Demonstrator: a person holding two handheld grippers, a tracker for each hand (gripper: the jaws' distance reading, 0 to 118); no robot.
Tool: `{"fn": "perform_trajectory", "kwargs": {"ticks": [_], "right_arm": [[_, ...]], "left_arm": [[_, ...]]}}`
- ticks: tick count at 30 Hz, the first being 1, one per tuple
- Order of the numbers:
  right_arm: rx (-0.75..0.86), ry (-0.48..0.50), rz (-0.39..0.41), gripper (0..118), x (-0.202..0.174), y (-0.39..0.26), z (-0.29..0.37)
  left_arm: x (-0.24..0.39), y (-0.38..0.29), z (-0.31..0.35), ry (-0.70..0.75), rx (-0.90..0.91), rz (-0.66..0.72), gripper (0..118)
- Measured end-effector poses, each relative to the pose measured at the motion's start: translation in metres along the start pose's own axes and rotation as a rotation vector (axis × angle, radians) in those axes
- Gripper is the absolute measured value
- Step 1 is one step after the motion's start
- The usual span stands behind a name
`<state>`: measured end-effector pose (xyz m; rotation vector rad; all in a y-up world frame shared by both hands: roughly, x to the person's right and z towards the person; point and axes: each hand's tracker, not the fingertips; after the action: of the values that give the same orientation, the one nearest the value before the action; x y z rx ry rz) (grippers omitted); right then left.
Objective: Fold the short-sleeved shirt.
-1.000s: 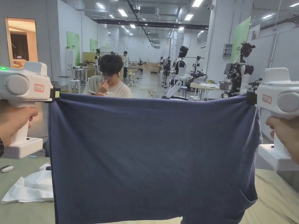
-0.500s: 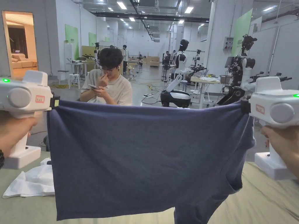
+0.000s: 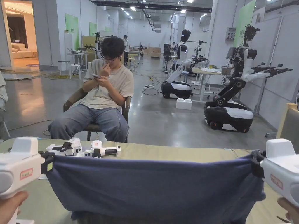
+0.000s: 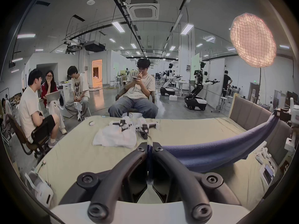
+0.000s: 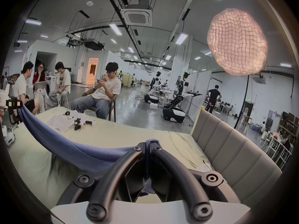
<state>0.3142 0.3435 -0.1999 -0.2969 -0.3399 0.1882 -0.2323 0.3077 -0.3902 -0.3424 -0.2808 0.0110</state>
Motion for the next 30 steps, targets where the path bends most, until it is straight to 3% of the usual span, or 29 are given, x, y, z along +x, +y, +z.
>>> {"fn": "perform_trajectory", "kwargs": {"ticks": [7, 10, 16, 24, 30], "right_arm": [[-0.117, 0.016, 0.035, 2, -0.011, -0.084, 0.073], [-0.193, 0.03, 0.064, 2, -0.018, -0.12, 0.095], [-0.396, 0.074, 0.049, 2, -0.036, -0.199, 0.128], [-0.657, 0.092, -0.015, 3, -0.048, -0.287, 0.133], [-0.721, 0.081, -0.016, 9, -0.057, -0.313, 0.123]], "left_arm": [[-0.011, -0.082, 0.07, -0.023, -0.055, 0.012, 0], [-0.015, -0.121, 0.095, -0.034, -0.14, -0.003, 0], [-0.018, -0.202, 0.127, -0.034, -0.338, 0.039, 0], [-0.008, -0.267, 0.123, -0.032, -0.581, -0.023, 0], [-0.006, -0.286, 0.108, -0.018, -0.658, -0.042, 1]]}}
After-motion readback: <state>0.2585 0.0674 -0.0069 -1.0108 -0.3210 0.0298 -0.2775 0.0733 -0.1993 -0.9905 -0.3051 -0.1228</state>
